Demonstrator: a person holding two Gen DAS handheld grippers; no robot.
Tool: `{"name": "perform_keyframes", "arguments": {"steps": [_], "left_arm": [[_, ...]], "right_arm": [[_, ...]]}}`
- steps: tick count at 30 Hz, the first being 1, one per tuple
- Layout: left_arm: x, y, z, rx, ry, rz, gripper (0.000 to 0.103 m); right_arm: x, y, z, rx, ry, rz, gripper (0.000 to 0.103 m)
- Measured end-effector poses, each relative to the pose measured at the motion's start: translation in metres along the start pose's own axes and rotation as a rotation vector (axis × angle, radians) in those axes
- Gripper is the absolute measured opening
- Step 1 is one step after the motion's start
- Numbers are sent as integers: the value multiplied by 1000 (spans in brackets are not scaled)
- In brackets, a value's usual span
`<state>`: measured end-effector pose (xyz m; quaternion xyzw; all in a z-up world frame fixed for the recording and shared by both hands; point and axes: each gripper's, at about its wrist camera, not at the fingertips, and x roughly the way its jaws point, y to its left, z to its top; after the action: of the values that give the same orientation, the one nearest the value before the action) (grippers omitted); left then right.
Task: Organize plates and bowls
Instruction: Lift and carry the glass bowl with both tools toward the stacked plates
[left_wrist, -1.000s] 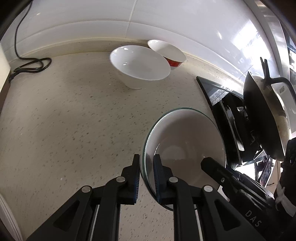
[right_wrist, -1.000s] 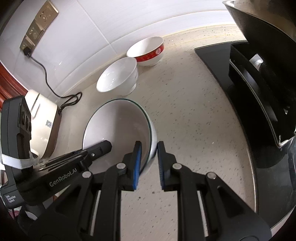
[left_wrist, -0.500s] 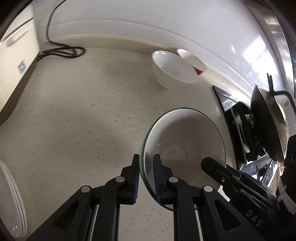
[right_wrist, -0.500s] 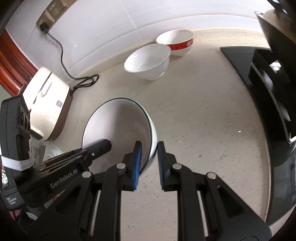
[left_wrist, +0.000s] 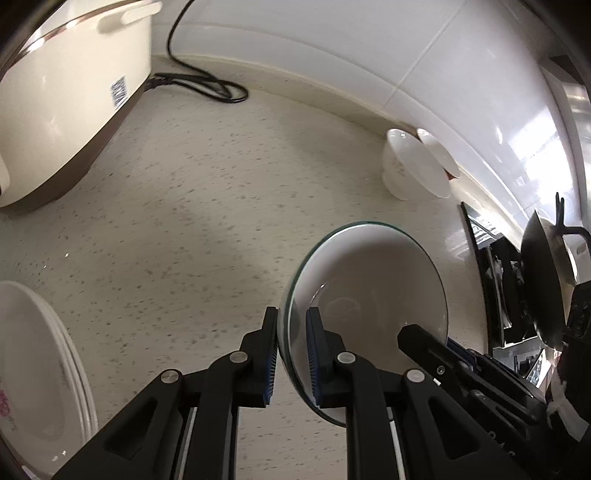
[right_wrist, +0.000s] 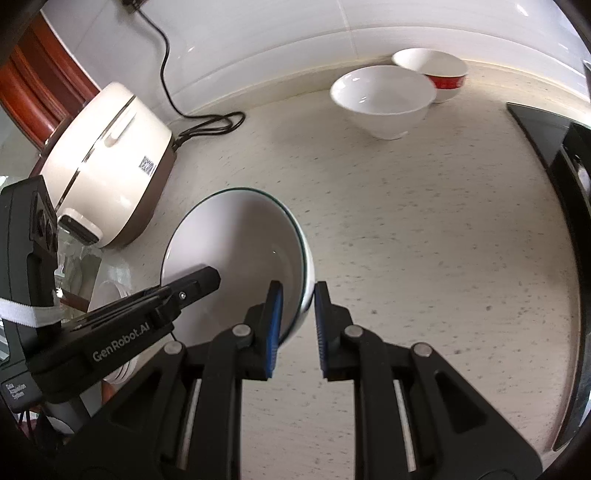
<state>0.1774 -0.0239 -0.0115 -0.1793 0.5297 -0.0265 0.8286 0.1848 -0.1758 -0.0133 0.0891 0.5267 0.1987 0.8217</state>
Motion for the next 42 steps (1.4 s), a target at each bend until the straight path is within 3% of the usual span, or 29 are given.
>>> {"name": "perform_keyframes", "arguments": {"steps": [17, 42], "left_arm": [[-4, 36, 4, -34, 19, 37, 14], [10, 46, 12, -2, 29, 96, 14]], "right_arm": [[29, 34, 2, -27, 41, 28, 20], [47, 38, 11, -42, 48, 46, 20]]}}
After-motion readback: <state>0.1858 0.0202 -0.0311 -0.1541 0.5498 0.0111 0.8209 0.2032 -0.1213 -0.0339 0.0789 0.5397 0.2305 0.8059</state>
